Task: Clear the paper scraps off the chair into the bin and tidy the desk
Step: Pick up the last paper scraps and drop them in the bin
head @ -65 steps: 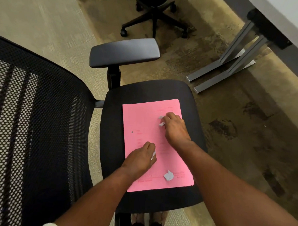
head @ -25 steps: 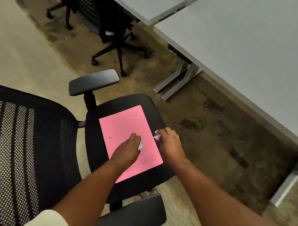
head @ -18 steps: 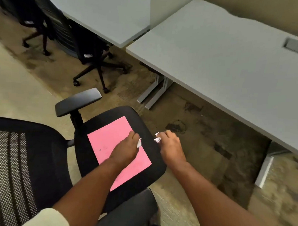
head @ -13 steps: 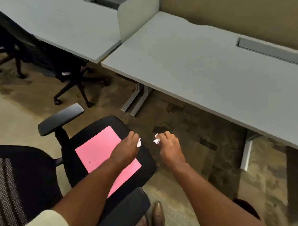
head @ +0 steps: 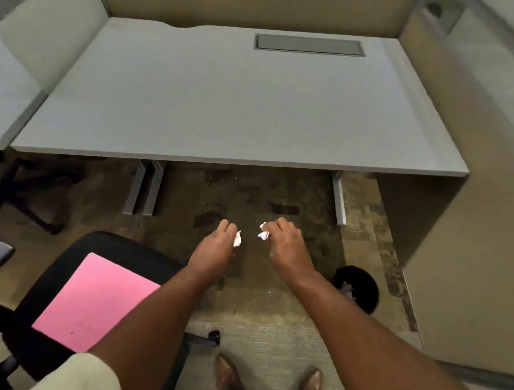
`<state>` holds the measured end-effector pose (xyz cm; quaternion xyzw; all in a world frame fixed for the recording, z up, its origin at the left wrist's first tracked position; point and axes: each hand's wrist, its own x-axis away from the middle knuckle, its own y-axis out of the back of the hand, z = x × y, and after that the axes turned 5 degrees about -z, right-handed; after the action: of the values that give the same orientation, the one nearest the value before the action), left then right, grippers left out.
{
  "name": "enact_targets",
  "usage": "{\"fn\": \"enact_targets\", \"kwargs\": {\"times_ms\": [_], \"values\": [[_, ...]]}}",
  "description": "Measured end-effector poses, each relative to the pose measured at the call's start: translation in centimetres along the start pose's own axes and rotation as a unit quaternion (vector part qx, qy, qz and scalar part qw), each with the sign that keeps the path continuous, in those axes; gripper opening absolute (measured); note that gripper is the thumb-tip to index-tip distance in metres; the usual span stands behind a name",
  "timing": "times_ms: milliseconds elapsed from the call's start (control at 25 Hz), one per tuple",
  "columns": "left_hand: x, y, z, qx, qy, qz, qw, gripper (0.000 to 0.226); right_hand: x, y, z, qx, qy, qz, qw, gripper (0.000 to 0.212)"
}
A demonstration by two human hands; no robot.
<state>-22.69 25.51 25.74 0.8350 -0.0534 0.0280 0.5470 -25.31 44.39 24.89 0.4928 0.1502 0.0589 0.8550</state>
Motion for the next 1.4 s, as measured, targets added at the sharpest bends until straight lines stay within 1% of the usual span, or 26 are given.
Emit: {"fn": "enact_targets", "kwargs": {"times_ms": [240,440,560,680,840,1040,1240,1320,1400], "values": [[-2.9,-5.6,-9.9,-0.003,-0.063,0.020,0.998,0.012,3.5,4.2,-10.3,0.011,-0.062,-0.015,0.998,0.032],[-4.8,-10.8,-17.4,-0.004,-0.088,0.021,0.996,0.016,6.9,7.4,-18.5,0.011,-0.105,-0.020,0.994,0.035],[-6.1,-14.8,-21.8,0.003,-0.102,0.041,0.994,0.016,8.9,8.5,-24.0,0.011,-0.134,-0.014,0.991,0.032],[-7.2,-19.5,-25.2,0.016,-0.097,0.066,0.993,0.024,10.9,8.2,-29.1,0.023,-0.166,-0.008,0.986,0.037],[-8.4,-26.5,-28.1,0.030,-0.105,0.119,0.987,0.029,13.6,5.9,-34.9,0.034,-0.220,0.006,0.975,0.038],[-10.7,-36.5,-29.5,0.049,-0.113,0.158,0.980,0.030,16.6,1.1,-41.5,0.022,-0.288,0.002,0.957,0.038],[-12.5,-45.6,-29.7,0.076,-0.113,0.187,0.973,0.037,18.7,-5.2,-47.2,0.004,-0.322,0.002,0.947,0.035],[-13.1,-48.9,-29.4,0.078,-0.118,0.188,0.972,0.040,19.4,-7.9,-49.0,-0.002,-0.339,0.009,0.941,0.037],[-13.6,-51.3,-28.9,0.083,-0.126,0.181,0.972,0.038,19.8,-10.2,-50.4,-0.006,-0.353,0.015,0.936,0.038]]}}
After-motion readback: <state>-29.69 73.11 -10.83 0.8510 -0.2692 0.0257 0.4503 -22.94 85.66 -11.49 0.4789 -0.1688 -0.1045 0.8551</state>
